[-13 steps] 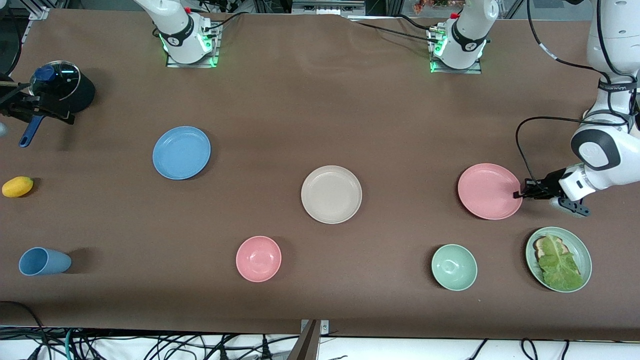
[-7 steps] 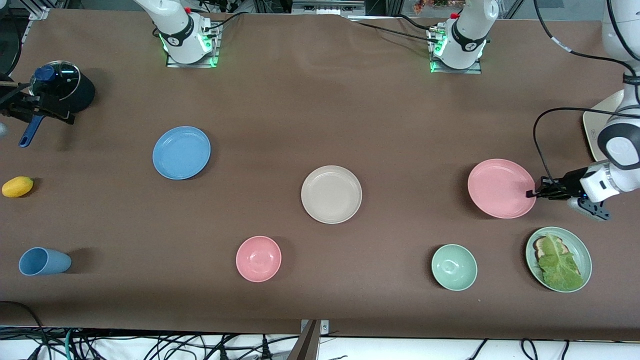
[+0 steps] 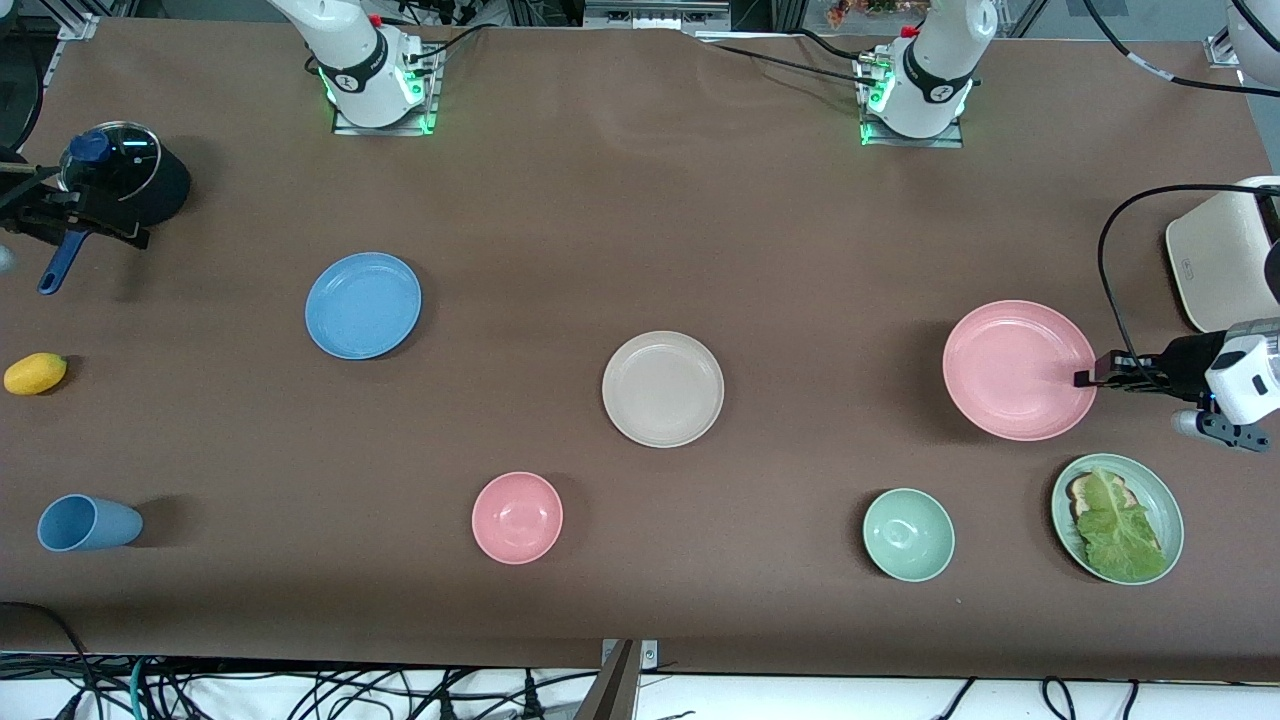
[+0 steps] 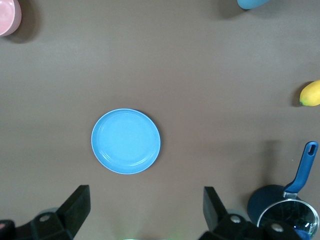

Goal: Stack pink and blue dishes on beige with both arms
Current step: 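Lift the pink plate with the left gripper and carry it onto the beige plate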

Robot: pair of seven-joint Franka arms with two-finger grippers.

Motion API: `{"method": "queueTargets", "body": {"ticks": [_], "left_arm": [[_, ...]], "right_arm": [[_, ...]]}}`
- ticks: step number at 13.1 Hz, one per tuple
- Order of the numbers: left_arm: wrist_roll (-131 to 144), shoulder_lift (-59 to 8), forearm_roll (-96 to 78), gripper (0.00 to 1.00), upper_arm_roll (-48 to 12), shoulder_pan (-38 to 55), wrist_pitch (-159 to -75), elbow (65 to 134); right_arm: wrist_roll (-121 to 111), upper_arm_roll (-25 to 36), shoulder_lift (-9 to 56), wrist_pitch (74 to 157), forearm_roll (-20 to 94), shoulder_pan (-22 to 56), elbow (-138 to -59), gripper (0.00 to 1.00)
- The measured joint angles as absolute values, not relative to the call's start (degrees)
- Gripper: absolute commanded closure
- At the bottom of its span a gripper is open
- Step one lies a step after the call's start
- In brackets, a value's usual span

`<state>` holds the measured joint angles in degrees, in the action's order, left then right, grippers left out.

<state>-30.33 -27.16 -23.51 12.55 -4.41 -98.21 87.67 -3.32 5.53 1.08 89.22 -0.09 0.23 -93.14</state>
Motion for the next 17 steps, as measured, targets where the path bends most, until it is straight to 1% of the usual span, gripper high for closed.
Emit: {"method": "queueTargets", "body": {"ticks": [3, 7, 10, 13, 17], "left_arm": [[-24.2, -26.6, -23.4, 1.0, 11.6, -1.2, -97.9, 87.0], [-12.6, -26.7, -23.4, 1.0, 5.3, 0.4, -98.0, 86.9], [-5.9, -26.9, -23.4, 1.0, 3.9, 5.0, -99.3, 86.9], [-2.2, -28.4, -23.4, 1.0, 3.7, 9.3, -102.7, 86.9], [4.7, -32.2, -23.4, 1.0, 3.5, 16.2, -110.0, 86.9]], "right_arm": [[-3.3, 5.5, 1.1, 89.2, -0.1, 0.2, -93.1, 0.0], [-3.3, 5.5, 1.1, 89.2, -0.1, 0.2, -93.1, 0.0], [-3.3, 5.5, 1.1, 89.2, -0.1, 0.2, -93.1, 0.0], [-3.3, 5.5, 1.1, 89.2, -0.1, 0.2, -93.2, 0.0], [-3.3, 5.5, 1.1, 89.2, -0.1, 0.2, -93.2, 0.0]]}}
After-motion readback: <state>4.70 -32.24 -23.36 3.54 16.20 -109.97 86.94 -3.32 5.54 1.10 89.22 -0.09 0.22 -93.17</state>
